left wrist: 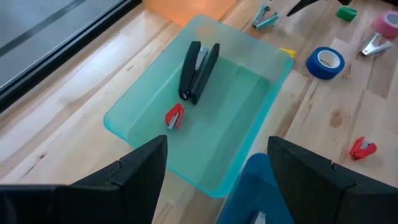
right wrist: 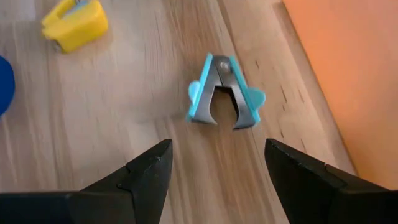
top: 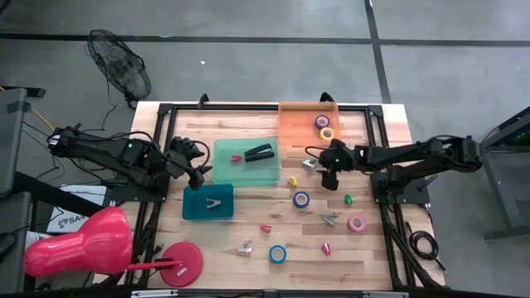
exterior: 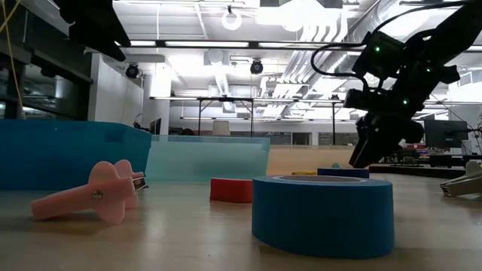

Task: Pick and place Stapler, Stapler remover, tape
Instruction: Put the light blue staple remover in the blue bin

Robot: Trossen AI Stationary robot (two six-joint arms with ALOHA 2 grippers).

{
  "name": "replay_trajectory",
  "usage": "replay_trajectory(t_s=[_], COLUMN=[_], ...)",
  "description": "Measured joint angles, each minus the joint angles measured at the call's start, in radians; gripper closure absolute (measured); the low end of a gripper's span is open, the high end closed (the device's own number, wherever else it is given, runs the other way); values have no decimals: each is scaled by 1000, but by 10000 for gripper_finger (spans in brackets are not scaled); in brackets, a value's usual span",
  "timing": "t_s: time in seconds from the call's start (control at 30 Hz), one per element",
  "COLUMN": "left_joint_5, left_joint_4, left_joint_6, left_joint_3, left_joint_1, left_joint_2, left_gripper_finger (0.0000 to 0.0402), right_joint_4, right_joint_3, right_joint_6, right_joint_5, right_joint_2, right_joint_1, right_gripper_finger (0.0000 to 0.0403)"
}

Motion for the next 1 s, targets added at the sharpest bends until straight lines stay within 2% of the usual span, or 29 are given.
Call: replay_trajectory(t_s=[0.3, 0.47, 0.73, 1.0], left_joint_5=[-16, -20, -23, -23], left_joint_4=[-9, -9, -11, -21], left_joint_6=[3, 5, 6, 6], left_joint_3=[0, 0, 0, 0], left_joint_1=[0, 0, 0, 0], left_joint_2=[0, 0, 0, 0], left_gripper_finger=[128, 128, 128, 128], right_joint_4=[-5, 67, 256, 300], right_joint_3=[-1, -1, 5, 3], right_joint_6=[34, 92, 169, 101], right_joint_5=[-34, -53, -31, 10], right_joint_2=[10, 94, 259, 270], right_joint_1=[0, 0, 0, -2], right_gripper_finger=[90, 62, 57, 57])
